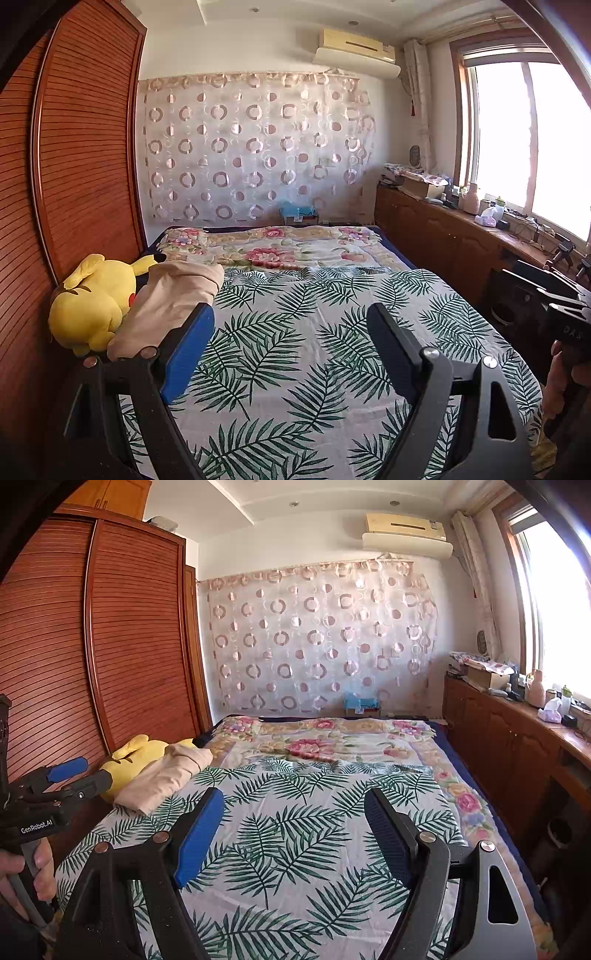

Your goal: Fold small clothes

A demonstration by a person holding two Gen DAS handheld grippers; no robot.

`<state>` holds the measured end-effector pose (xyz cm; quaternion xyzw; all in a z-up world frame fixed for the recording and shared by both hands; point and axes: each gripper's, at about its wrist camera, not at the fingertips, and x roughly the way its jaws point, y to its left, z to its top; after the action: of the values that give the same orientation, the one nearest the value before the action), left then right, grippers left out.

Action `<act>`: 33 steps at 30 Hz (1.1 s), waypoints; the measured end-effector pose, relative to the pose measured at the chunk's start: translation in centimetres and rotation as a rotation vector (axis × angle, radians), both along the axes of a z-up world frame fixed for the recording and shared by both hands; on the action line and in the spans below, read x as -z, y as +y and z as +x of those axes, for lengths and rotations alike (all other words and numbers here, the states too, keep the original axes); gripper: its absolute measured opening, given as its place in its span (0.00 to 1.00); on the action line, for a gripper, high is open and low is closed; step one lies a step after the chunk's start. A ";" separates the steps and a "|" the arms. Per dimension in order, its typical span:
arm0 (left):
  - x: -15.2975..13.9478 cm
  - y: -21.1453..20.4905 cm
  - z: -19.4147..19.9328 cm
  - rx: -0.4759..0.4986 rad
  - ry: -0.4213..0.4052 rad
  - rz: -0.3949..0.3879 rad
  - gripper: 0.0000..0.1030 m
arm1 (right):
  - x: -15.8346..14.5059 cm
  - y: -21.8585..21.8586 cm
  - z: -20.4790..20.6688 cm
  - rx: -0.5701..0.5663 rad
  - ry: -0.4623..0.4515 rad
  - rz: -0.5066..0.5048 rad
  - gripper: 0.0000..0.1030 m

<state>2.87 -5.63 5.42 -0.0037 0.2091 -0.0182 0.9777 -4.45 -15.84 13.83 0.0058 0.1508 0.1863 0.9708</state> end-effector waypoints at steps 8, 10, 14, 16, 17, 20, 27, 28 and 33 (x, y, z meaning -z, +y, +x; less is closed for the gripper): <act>0.1 0.2 -0.2 -0.006 -0.009 0.002 0.83 | -0.1 -0.5 0.1 -0.001 -0.002 -0.003 0.78; 0.1 0.2 -0.2 -0.005 -0.008 0.001 0.83 | -0.2 -0.5 0.1 -0.001 -0.004 -0.004 0.78; 0.1 0.2 -0.2 -0.005 -0.009 0.001 0.83 | -0.2 -0.9 0.3 -0.004 -0.003 -0.005 0.78; 0.1 0.2 -0.2 -0.005 -0.009 0.001 0.83 | -0.1 -1.0 0.3 -0.005 -0.003 -0.008 0.78; 0.1 0.2 -0.2 -0.005 -0.010 0.002 0.83 | -0.1 -1.2 0.4 -0.005 -0.004 -0.008 0.78; 0.1 0.2 -0.2 -0.005 -0.010 0.002 0.83 | -0.2 -1.3 0.4 -0.006 -0.005 -0.009 0.78; -0.2 0.1 -0.2 -0.003 -0.015 0.006 0.83 | -0.1 -1.5 0.5 -0.008 -0.006 -0.010 0.78; -0.2 0.0 -0.3 -0.004 -0.015 0.005 0.83 | -0.1 -1.7 0.5 -0.010 -0.005 -0.011 0.78; -0.2 0.0 -0.3 -0.005 -0.015 0.006 0.83 | -0.2 -1.8 0.5 -0.011 -0.004 -0.012 0.78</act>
<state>2.62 -5.60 5.61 -0.0013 0.2017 -0.0154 0.9793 -3.96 -17.63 13.98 -0.0012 0.1499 0.1909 0.9701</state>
